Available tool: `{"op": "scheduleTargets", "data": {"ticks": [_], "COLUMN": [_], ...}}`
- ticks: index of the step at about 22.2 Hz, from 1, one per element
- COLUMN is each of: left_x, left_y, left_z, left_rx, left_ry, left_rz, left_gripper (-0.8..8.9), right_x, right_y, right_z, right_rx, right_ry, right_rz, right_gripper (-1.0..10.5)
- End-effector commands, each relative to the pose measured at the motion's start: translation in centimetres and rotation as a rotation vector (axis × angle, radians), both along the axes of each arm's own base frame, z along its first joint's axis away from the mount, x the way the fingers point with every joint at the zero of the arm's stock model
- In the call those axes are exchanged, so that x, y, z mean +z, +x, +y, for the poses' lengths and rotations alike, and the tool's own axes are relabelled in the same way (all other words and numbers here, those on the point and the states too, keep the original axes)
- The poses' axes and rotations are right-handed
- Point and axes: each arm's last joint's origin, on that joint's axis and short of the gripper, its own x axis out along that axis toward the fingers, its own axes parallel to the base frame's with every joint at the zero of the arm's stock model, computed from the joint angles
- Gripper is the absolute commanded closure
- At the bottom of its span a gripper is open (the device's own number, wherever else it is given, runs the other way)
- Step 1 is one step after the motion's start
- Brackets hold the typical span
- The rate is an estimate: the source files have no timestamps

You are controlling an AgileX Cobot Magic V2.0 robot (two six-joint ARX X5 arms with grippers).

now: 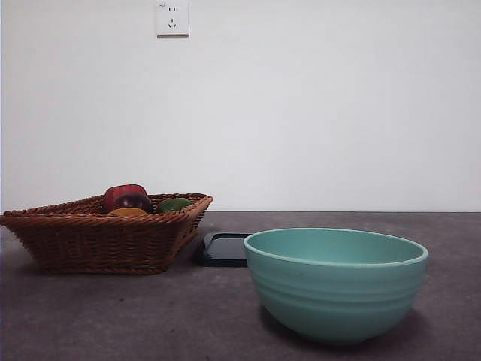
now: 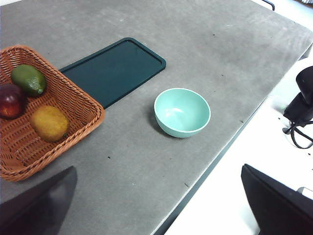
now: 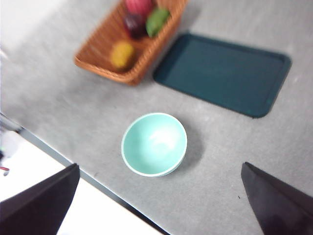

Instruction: Pick up the wifruite, put it on the bowl, pick up the plate, put it on desk

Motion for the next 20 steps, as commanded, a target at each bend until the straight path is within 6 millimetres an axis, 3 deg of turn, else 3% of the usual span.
{"op": "scheduleTargets", "data": {"ticks": [1, 7, 16, 20], "left_x": [0.3, 0.3, 0.3, 0.3], "left_y": [-0.1, -0.1, -0.1, -0.1], "left_z": [0.0, 0.0, 0.0, 0.0], "left_rx": [-0.013, -0.013, -0.013, -0.014], "left_ry": [-0.008, -0.007, -0.007, -0.007], "left_rz": [-0.013, -0.012, -0.013, -0.013], "left_gripper": [1.57, 1.57, 1.65, 3.01], "right_x": [0.3, -0.5, -0.5, -0.5], "right_y": [-1.7, -4.7, -4.9, -4.9], "right_z": [-1.2, -3.5, -3.6, -3.6], "right_rx": [0.010, 0.009, 0.009, 0.009], "right_ry": [0.037, 0.073, 0.080, 0.083], "right_rz": [-0.066, -0.113, -0.124, -0.128], "right_gripper": [3.6, 3.6, 3.6, 4.4]}}
